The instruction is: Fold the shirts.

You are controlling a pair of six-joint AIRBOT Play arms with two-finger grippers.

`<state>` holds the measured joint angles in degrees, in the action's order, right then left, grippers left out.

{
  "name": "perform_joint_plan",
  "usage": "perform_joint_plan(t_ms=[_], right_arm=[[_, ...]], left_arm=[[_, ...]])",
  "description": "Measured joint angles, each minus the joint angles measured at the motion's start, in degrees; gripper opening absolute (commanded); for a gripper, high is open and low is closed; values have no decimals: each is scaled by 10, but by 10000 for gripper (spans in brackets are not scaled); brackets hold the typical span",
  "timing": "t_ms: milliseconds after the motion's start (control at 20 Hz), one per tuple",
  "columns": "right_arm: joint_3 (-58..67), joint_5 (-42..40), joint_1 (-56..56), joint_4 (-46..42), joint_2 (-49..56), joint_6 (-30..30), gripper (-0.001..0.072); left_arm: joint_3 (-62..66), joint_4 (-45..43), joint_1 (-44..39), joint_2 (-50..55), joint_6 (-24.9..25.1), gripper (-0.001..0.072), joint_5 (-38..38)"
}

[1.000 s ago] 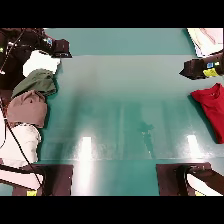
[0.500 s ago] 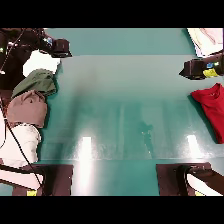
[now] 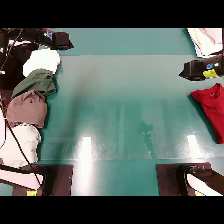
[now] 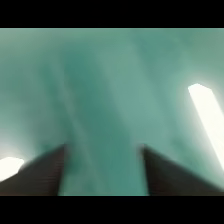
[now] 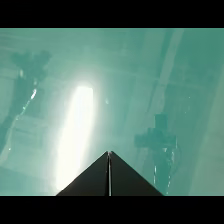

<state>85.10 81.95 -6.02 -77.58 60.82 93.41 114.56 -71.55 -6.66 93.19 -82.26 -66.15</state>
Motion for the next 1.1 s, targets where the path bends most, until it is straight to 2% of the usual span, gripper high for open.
perform_joint_plan(t_ms=[200, 350, 550, 900, 1050, 1100], right_arm=[[0, 22, 0, 0, 0, 0, 20], [0, 33, 0, 0, 0, 0, 20], [0, 38, 0, 0, 0, 1, 19], [0, 40, 0, 0, 1, 2, 20], [0, 38, 0, 0, 1, 2, 20], [0, 37, 0, 0, 1, 2, 19]], left_arm=[[0, -182, 0, 39, -39, 581, 81], [0, -261, 4, 96, -56, 580, 119], [0, -308, 28, 172, -79, 580, 143], [0, -330, 71, 241, -106, 579, 170], [1, -336, 79, 255, -108, 441, 180], [1, -337, 81, 259, -109, 137, 182]])
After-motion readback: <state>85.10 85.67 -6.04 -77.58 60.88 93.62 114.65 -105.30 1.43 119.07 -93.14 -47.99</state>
